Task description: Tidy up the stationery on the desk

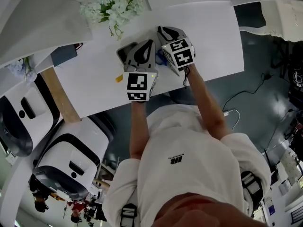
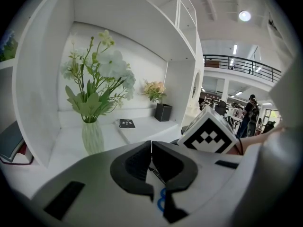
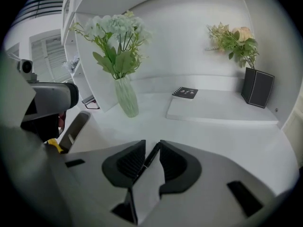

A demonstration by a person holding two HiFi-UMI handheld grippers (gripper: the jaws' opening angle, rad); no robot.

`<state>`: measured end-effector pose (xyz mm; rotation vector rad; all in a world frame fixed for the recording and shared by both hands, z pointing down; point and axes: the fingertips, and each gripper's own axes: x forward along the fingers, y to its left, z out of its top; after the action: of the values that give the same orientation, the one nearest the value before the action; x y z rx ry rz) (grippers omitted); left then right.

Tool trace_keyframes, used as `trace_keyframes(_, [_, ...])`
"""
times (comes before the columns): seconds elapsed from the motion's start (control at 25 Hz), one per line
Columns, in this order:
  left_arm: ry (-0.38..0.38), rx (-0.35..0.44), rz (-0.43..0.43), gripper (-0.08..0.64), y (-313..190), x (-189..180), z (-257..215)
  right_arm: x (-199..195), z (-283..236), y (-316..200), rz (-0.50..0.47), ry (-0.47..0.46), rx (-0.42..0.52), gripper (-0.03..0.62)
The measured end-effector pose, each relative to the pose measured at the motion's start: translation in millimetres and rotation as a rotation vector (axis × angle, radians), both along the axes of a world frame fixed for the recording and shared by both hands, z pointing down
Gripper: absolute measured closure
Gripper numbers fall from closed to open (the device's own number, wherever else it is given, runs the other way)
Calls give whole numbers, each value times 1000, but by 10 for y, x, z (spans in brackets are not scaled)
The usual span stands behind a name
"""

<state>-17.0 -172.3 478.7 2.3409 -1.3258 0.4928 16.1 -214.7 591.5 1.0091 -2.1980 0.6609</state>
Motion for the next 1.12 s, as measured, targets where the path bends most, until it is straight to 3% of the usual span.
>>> trace_keyframes(0.4, [5,2,-18,560,-39,-59,-17,-53,209,-83,-15,47,-49,514])
trace_keyframes(0.64, [15,8,-33,560,-30,-123,-27,-29,258,-112,-36,111,-39,552])
trace_keyframes(0.84, [21,15,-51,560,10,-200,-111,-52,61,-126,-24,52,4,554])
trace_keyframes(1.12, [34,43,-92,560,122,-391,-286,-211,-569,-3,-18,-126,111,555])
